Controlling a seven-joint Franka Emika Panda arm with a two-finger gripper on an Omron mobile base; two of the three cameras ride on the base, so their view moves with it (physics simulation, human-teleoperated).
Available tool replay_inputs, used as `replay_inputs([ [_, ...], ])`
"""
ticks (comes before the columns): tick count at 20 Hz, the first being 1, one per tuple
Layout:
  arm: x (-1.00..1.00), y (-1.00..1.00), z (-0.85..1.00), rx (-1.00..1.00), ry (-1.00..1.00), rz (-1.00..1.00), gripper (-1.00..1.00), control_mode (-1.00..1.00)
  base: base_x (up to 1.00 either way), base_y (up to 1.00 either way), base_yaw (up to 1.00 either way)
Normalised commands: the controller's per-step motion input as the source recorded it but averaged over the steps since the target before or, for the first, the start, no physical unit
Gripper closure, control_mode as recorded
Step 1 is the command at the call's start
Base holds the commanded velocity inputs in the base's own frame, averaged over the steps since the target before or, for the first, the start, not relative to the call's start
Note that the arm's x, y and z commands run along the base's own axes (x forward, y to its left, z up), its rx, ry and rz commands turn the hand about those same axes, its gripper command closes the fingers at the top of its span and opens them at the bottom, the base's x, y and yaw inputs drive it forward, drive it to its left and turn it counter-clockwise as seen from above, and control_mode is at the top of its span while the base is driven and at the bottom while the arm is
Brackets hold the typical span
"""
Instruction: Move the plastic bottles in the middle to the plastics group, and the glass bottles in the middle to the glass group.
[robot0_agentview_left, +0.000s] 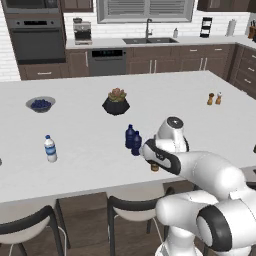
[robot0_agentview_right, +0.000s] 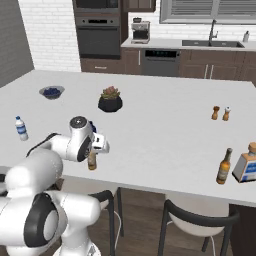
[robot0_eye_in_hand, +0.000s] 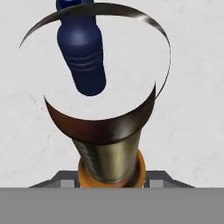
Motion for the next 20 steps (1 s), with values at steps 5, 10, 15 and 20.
replay_inputs([
  [5,-0.04,-1.00,0.21,0.00,0.01,-0.07,1.00,-1.00,0.00,0.00,0.00],
  [10,0.18,-1.00,0.45,0.00,0.04,0.00,1.00,-1.00,0.00,0.00,0.00],
  [15,0.40,-1.00,0.51,0.02,0.06,0.00,1.00,-1.00,0.00,0.00,0.00],
  [20,0.41,-1.00,0.37,0.04,0.03,-0.01,1.00,-1.00,0.00,0.00,0.00],
])
